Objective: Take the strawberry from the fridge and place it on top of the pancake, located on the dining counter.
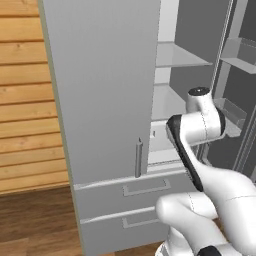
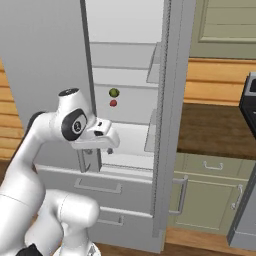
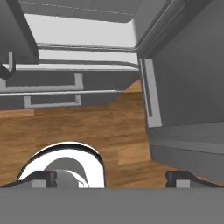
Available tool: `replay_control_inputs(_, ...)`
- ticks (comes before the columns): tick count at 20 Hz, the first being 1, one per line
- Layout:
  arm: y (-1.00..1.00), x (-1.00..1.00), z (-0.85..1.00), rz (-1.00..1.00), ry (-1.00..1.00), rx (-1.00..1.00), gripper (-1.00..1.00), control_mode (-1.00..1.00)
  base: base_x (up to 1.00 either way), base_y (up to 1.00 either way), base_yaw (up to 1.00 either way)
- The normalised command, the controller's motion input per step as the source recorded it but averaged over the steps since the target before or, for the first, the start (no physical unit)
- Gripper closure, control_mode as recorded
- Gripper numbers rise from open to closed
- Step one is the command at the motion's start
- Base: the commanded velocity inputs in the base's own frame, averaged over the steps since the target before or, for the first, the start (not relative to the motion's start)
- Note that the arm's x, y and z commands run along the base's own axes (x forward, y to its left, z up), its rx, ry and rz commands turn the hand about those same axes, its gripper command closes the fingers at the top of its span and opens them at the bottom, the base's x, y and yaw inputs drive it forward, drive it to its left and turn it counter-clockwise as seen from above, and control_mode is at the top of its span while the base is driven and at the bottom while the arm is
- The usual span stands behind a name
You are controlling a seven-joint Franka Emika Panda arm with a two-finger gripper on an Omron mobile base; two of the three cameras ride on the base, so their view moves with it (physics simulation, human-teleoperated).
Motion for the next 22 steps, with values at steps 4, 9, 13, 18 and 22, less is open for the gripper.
replay_control_inputs(4, 0.78, 0.44, -0.15, -0.21, -0.47, 0.72, -1.0, -1.0, 0.0, 0.0, 0.0)
replay_control_inputs(9, 0.7, 0.1, 0.18, -0.04, -0.51, 0.31, -1.0, -1.0, 0.0, 0.0, 0.0)
replay_control_inputs(13, 0.62, 0.2, 0.19, 0.0, -0.15, -0.17, -1.0, -1.0, 0.0, 0.0, 0.0)
replay_control_inputs(18, 0.32, 0.47, 0.1, 0.0, 0.06, -0.33, -1.0, -1.0, 0.0, 0.0, 0.0)
replay_control_inputs(22, 0.22, 0.17, 0.0, -0.01, 0.02, -0.05, -1.0, -1.0, 0.0, 0.0, 0.0)
